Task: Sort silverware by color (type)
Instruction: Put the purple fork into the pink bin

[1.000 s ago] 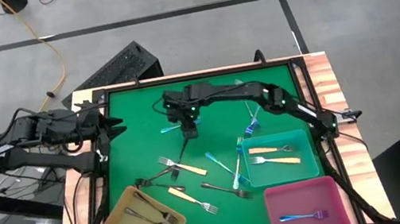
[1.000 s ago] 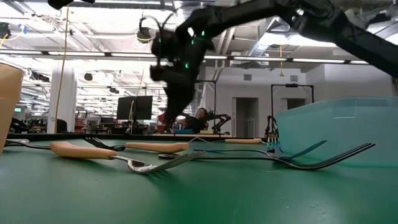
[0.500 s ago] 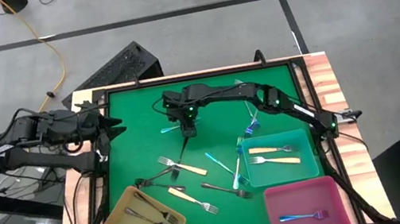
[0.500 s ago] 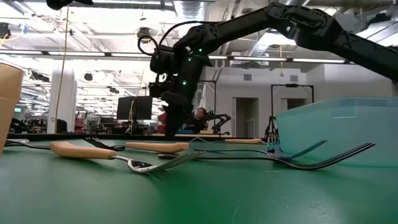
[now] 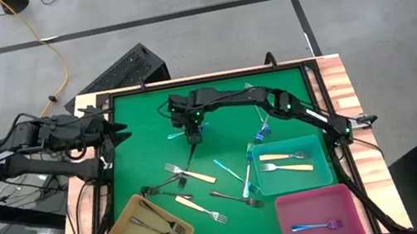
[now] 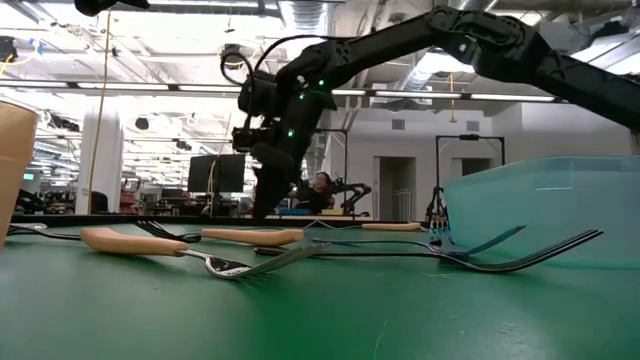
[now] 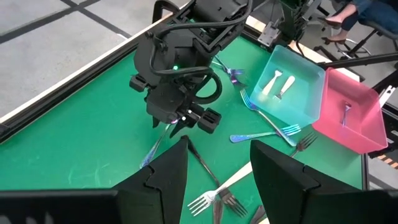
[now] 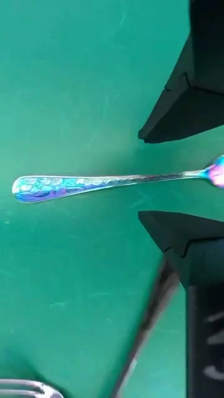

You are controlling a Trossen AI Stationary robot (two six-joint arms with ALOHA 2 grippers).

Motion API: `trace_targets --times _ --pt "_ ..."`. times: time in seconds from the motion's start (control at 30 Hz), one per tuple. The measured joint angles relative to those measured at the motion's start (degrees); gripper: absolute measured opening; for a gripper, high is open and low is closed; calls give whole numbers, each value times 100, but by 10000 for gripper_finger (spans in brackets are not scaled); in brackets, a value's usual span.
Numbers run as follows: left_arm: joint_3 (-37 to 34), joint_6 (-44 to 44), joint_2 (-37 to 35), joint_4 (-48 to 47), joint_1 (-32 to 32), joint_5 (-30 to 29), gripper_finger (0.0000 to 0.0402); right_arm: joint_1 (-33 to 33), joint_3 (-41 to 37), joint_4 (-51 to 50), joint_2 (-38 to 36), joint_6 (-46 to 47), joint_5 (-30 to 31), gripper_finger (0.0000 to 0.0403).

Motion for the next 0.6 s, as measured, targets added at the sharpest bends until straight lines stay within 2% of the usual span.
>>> trace_targets --times 0.23,0.33,0.4,0.6 --pt "0 -1 2 -115 0 1 158 8 11 -49 215 183 -61 207" --pt "0 -5 -2 -118 0 2 158 17 5 -82 218 273 -60 190" --pt "0 -2 -2 -119 0 2 158 12 5 -149 220 377 -34 160" --pt "0 0 -2 -118 0 -7 158 9 7 -370 224 596 -52 38"
